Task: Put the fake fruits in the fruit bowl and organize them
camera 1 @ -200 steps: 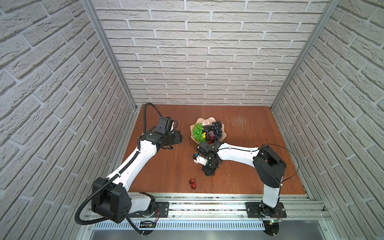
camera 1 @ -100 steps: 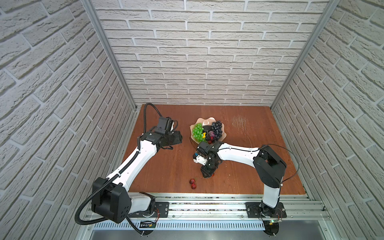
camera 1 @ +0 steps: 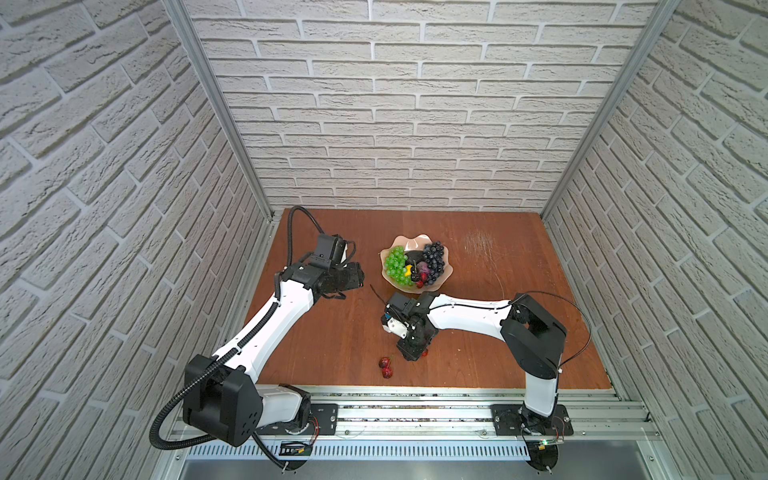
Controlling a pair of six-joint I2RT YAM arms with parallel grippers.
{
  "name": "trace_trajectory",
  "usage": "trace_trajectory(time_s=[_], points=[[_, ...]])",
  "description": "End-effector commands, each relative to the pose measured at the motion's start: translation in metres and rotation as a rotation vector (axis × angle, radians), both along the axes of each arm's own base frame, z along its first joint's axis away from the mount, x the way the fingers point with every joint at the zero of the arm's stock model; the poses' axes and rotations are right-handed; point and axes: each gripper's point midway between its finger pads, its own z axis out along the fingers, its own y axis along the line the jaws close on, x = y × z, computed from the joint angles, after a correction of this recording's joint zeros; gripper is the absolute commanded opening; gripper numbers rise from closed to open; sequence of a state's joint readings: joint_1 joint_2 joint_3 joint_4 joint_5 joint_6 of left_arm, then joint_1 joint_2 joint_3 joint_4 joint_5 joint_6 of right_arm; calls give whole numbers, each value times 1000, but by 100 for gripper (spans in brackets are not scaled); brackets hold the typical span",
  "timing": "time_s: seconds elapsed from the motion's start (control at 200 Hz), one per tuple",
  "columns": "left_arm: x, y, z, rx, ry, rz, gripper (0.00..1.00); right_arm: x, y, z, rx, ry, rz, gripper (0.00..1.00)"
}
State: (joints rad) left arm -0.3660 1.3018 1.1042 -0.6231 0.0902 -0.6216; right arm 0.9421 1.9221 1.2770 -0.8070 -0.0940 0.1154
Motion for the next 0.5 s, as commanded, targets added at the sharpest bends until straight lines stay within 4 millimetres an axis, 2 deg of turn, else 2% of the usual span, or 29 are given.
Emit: trace_trajectory(time_s=[0.0, 0.105, 0.26, 0.295, 0.495], points=[[6, 5, 11, 7, -40, 11, 57, -4, -13, -17, -91, -39, 1, 35], [5, 5, 8, 11, -31, 15, 57, -9, -16, -25, -95, -33, -10, 25], [6, 5, 11, 9, -35, 16, 57, -6, -18, -23, -91, -50, -25, 13], [5, 6, 11, 12, -38, 17, 57, -6, -17, -21, -84, -50, -25, 7], [4, 7, 12, 15, -39, 19, 57, 1, -6, -2, 28, -42, -60, 6]])
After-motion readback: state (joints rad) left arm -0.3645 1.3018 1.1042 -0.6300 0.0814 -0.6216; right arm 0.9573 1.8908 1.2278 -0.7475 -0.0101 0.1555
